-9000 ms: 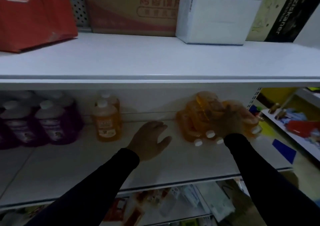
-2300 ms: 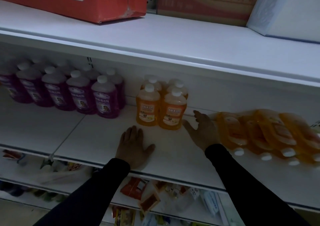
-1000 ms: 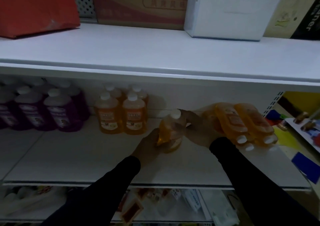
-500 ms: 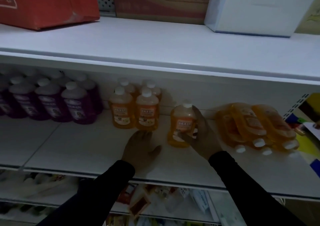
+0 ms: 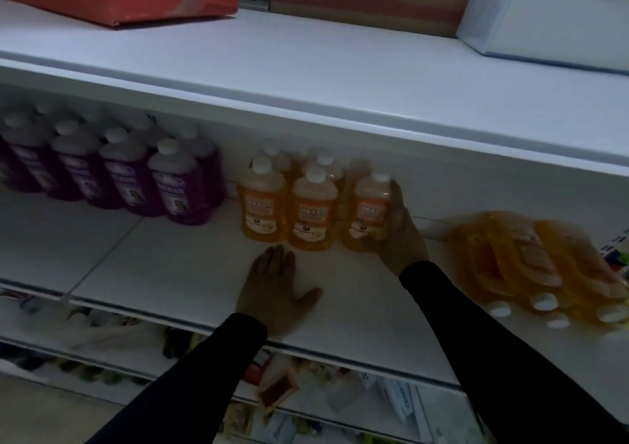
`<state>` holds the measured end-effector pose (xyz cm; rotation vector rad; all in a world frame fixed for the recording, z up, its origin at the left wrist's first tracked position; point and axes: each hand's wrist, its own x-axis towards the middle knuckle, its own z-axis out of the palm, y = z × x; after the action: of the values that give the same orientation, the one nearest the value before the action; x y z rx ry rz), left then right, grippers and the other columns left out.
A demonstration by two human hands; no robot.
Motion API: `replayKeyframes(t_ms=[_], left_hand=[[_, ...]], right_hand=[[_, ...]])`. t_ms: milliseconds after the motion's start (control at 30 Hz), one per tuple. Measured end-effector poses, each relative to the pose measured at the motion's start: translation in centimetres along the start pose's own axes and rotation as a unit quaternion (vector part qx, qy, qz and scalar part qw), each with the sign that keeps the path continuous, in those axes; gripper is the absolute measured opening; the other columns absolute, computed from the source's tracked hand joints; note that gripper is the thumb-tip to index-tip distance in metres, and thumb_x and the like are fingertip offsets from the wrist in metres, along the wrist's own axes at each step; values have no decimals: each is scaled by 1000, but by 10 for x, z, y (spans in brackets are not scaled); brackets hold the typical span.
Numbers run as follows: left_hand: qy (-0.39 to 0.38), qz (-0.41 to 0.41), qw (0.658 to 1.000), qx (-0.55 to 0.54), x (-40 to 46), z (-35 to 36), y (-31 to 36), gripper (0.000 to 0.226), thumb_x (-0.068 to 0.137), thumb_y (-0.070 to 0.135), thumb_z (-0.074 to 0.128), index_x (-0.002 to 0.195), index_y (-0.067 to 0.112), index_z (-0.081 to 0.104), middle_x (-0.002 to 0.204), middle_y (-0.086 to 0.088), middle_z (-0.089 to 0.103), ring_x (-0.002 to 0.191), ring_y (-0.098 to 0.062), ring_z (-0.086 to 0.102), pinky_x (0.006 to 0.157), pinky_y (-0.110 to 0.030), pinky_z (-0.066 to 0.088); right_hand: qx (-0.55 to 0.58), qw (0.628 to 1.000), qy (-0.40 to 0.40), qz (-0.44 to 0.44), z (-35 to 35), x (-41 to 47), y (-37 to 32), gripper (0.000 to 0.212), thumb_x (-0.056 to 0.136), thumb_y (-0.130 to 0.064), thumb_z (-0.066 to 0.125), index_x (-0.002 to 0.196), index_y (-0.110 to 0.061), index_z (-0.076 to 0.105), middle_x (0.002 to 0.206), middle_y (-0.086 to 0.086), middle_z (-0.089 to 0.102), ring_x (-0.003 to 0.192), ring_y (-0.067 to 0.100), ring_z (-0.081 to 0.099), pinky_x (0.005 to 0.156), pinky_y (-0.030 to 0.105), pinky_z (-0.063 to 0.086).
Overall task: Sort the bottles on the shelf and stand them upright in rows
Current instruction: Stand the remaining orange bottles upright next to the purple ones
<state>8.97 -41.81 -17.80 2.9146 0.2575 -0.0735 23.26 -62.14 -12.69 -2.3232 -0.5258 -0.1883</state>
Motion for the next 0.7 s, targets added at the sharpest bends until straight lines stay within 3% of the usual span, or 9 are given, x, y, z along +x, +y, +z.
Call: replayKeyframes(t_ms=[133, 367, 533, 700], left_hand=[[7, 1, 1000, -6, -2, -1, 0, 100, 81, 82, 16, 154, 14, 6, 162, -7, -1, 148, -22, -4, 118, -37, -6], [23, 4, 1000, 1, -3, -3, 1, 99, 83, 81, 18, 154, 13, 10, 162, -9, 3, 148, -24, -1, 119, -38, -3], [19, 5, 1000, -7, -2, -2, 0, 98, 83, 80, 19, 154, 14, 9, 162, -9, 2, 148, -24, -2, 119, -38, -3], [25, 8, 1000, -8, -2, -1, -1, 99, 83, 81, 18, 154, 13, 11, 162, -9, 4, 148, -24, 0, 119, -39, -1]], right_hand=[[-41, 999, 23, 10, 7, 16, 4, 116, 70, -27, 81, 153, -30, 0, 124, 18, 45, 98, 43, 59, 77, 44, 50], [-51, 997, 61, 4, 20, 21, 4, 116, 67, -27, 82, 154, -23, 6, 121, 18, 44, 91, 46, 59, 69, 43, 49], [-49, 997, 68, 8, 24, 20, 0, 115, 67, -27, 82, 154, -21, 7, 119, 18, 44, 91, 47, 59, 70, 46, 50], [-29, 998, 54, 13, 19, 19, 0, 114, 69, -38, 78, 153, -29, 2, 121, 16, 44, 95, 43, 60, 71, 33, 42]])
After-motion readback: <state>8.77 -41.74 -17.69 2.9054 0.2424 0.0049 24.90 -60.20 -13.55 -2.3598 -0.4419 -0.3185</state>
